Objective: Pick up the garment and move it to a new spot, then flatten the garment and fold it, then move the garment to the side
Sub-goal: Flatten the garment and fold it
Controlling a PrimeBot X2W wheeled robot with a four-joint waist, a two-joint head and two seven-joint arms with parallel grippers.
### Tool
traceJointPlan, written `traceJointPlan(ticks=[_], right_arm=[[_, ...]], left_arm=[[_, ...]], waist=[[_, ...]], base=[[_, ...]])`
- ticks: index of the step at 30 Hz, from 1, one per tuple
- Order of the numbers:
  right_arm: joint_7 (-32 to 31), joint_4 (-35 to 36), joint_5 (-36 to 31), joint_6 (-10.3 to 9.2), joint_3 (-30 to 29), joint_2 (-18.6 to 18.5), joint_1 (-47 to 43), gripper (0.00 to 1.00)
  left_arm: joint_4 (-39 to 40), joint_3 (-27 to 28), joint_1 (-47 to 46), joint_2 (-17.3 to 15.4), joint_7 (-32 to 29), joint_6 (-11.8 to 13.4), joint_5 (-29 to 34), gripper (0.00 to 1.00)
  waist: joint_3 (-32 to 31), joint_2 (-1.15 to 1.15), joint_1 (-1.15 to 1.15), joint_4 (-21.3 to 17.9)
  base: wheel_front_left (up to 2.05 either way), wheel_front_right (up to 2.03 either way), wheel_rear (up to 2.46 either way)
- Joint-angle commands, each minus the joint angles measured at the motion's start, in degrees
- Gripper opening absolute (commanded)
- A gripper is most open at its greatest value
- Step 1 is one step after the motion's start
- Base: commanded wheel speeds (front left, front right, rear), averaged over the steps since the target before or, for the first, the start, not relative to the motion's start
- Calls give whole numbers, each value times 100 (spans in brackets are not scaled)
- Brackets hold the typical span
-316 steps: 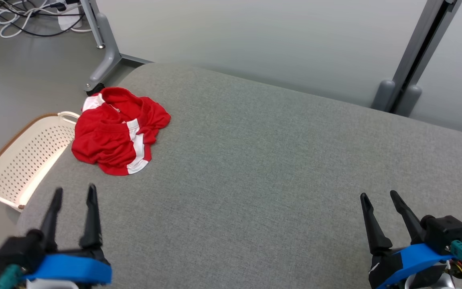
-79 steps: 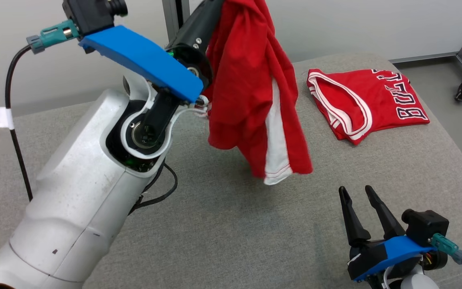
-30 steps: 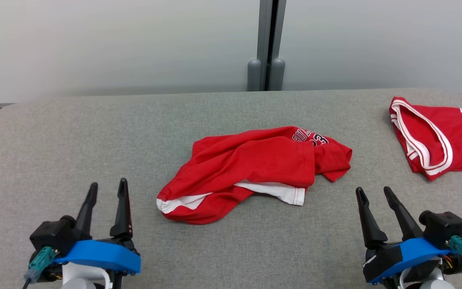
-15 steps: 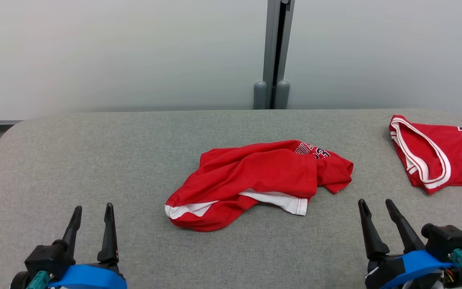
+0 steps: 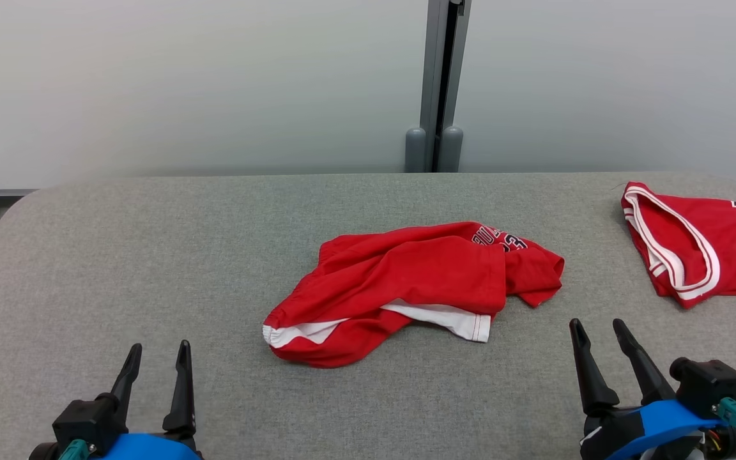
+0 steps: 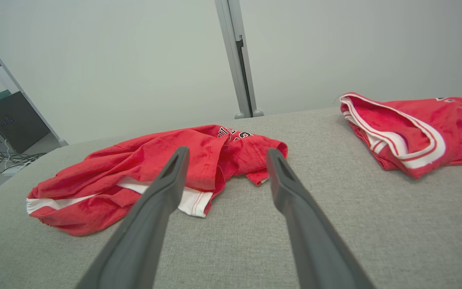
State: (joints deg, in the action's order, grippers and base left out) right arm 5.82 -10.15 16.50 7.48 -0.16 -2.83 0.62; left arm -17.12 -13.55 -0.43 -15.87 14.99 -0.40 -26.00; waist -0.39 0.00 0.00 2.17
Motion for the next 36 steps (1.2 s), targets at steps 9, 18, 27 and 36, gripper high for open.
traceJointPlan(ticks=[9, 18, 27, 36], right_arm=[[-116, -5, -78, 3, 90, -13, 52, 100], [-558, -212, -58, 3, 552, -12, 500, 100], [-941, -1212, 182, 3, 745, -13, 1222, 100], [-815, -2411, 176, 2, 1180, -19, 2115, 100]], left_arm=[[-120, -204, -128, 118, -2, -23, 93, 100], [-499, -527, -537, 192, -356, -274, 94, 100], [-1327, -995, -1373, 402, -674, -543, 140, 100], [-1974, -1183, -1924, 475, -537, -609, 184, 100]], waist=[[73, 0, 0, 29], [278, 0, 0, 45], [629, 0, 0, -46], [977, 0, 0, -123]], base=[[0, 0, 0], [0, 0, 0], [0, 0, 0], [0, 0, 0]])
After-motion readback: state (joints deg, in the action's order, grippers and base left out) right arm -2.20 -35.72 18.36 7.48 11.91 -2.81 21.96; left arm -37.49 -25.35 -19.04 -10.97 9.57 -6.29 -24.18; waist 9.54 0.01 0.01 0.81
